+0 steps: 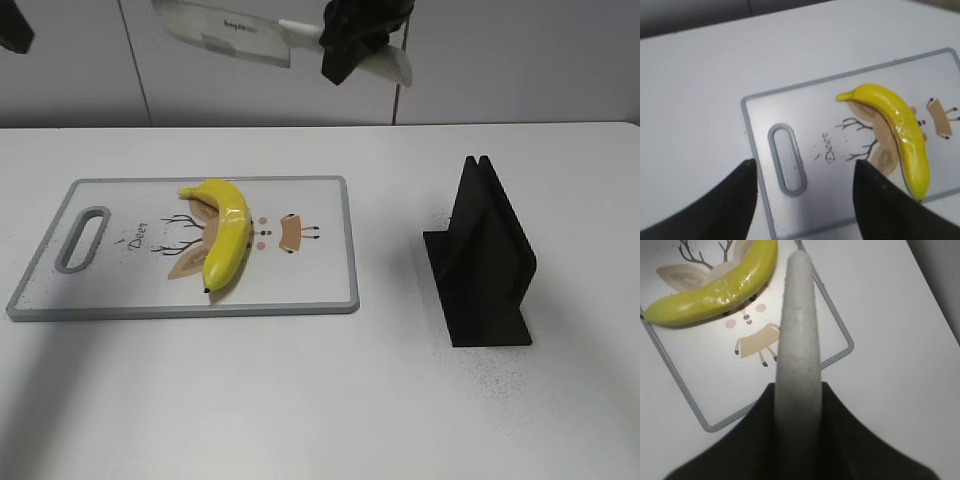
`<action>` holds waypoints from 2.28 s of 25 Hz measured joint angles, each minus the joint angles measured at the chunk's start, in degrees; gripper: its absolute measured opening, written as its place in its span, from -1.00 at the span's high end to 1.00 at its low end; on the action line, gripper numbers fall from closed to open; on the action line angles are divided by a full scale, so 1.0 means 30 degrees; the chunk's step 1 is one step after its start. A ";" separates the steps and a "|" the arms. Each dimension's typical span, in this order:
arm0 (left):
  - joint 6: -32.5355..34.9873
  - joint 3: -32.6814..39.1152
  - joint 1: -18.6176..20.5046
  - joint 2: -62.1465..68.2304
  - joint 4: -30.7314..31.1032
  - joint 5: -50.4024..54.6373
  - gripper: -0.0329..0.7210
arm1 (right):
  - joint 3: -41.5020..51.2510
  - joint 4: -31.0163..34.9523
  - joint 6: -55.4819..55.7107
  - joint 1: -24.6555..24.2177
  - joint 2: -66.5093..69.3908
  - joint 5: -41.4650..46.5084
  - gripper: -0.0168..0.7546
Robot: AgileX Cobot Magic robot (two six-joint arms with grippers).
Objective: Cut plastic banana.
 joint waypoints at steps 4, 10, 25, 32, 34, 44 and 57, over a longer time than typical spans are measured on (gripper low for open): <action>-0.2031 -0.1394 0.1048 -0.0040 0.0700 0.3870 -0.66 | 0.0000 -0.0074 0.3113 0.0000 -0.0960 0.0018 0.54; -0.3536 0.0177 0.1402 -0.1389 0.2117 0.4637 -0.66 | 0.1390 -0.0179 0.7732 0.0000 -0.3093 -0.0006 0.54; -0.3685 0.9371 0.1402 -1.1573 0.2171 0.4793 -0.65 | 1.4977 -0.1166 1.1201 0.0000 -1.2367 -0.1443 0.54; -0.3685 1.2436 0.1402 -1.6830 0.2171 0.4810 -0.65 | 1.8941 -0.1166 1.2840 0.0000 -1.5575 -0.2708 0.54; -0.3685 1.3337 0.1402 -1.8271 0.2171 0.4834 -0.65 | 1.9805 -0.1166 1.3113 0.0000 -1.6333 -0.2984 0.54; -0.3685 1.6667 0.1402 -2.5341 0.1996 0.4871 -0.65 | 2.3117 -0.3434 1.6873 0.0000 -1.8785 -0.4133 0.54; -0.3706 1.9571 0.1402 -3.0872 0.1873 0.3101 -0.65 | 2.5098 -0.4752 2.0041 0.0000 -1.9009 -0.6532 0.54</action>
